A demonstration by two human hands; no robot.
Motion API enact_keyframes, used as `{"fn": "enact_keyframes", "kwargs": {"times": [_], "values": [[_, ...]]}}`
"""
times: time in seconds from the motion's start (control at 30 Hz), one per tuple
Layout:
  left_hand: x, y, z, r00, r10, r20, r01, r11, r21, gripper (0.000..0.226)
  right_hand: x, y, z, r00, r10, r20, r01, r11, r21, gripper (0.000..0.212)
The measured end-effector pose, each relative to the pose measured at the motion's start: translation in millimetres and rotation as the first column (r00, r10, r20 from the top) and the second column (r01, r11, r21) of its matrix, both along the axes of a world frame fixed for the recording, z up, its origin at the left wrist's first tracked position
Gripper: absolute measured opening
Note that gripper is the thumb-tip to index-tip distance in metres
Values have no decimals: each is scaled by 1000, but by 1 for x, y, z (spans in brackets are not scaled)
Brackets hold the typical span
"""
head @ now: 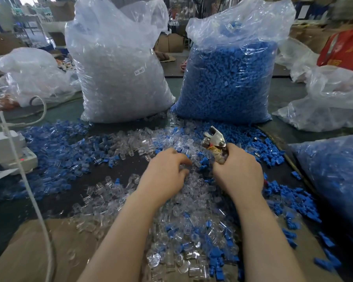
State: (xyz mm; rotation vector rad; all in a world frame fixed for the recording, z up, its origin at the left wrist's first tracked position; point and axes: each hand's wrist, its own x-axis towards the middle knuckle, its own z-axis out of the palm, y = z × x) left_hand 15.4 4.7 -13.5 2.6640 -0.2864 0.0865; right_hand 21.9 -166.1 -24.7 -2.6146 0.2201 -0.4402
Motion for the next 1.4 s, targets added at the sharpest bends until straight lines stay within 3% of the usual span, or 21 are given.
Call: {"fn": "enact_keyframes", "kwargs": {"times": [0.13,0.4,0.53,0.83,1.1,1.2,1.3,1.4], "values": [[-1,-2,-4,998,-33,-45,34,999,29,24,0,-4,2,992,-107,-70,103,993,-57,24],[0,-4,-5,998,-41,-40,42,999,33,21,0,14,-2,987,145,-65,-154,974,-167,16],[0,-5,-5,997,-25,-67,25,1000,1,19,2,15,-9,983,155,-94,-173,960,-222,17],[-3,-4,-3,996,-17,-83,17,1000,-7,12,3,16,-12,987,144,-72,-155,973,-173,15],[-2,-3,-5,997,69,-42,-75,981,-178,7,2,16,-6,992,122,18,-121,992,-40,17],[-2,-2,-3,992,108,-68,-127,915,-383,7,2,15,-4,990,121,66,-123,992,27,15],[-4,-1,2,978,88,-190,-191,746,-638,22,2,14,-3,988,104,115,-119,984,132,19],[-3,0,6,953,39,-301,-267,582,-768,34,2,12,-2,984,86,153,-123,959,255,14]]}}
